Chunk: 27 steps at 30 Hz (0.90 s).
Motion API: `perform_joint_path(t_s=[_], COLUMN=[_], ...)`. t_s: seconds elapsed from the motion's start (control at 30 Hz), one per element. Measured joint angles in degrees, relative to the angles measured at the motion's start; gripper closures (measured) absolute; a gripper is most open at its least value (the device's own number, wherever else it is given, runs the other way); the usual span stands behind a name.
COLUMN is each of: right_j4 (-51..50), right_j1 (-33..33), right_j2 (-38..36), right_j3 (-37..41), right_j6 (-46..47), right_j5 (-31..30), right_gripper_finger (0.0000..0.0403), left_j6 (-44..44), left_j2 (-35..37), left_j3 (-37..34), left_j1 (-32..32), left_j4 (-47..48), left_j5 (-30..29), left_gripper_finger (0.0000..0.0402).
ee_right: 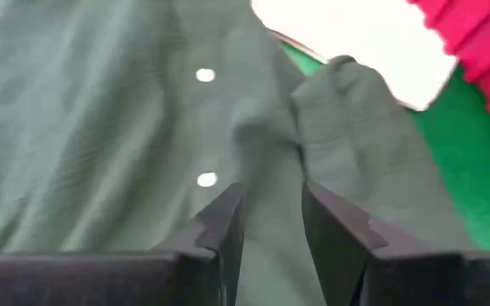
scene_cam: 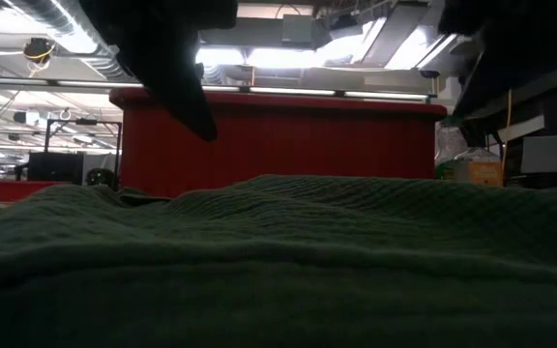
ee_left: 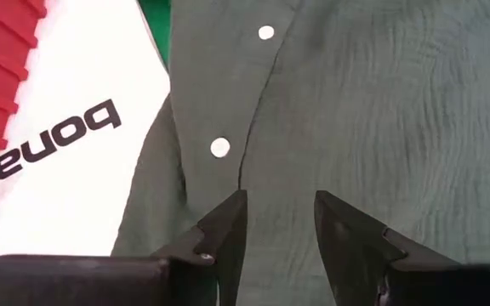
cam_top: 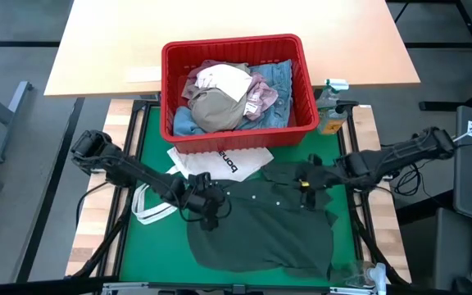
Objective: Fold laundry
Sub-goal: Fold the green shirt
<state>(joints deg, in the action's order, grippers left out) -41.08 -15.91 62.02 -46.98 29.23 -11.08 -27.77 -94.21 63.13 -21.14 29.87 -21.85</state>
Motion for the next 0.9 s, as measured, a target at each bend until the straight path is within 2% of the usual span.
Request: perform_joint_path(t_s=[0.2, 0.47, 0.9], right_j4=[-4.98, -9.63, -10.37], right_j1=[4.64, 6.24, 6.24], right_j2=[4.83, 13.07, 22.37], right_j3=[0.0, 0.02, 0.02], right_j6=[-2.83, -4.91, -5.68], right_j5=[4.75, 4.14, 1.07], right_gripper_finger=[0.0281, 0.0281, 0.0281], left_j6=[0.0, 0.0, -0.01], left_j2=[0.0, 0.0, 0.02], left_j3=[0.0, 0.0, 0.0], left_j1=[0.41, 0.41, 0.41], left_j4=[-0.58, -0.92, -0.9], left_j5=[0.09, 0.09, 0.06], left_gripper_finger=[0.0271, 0.0271, 0.0271])
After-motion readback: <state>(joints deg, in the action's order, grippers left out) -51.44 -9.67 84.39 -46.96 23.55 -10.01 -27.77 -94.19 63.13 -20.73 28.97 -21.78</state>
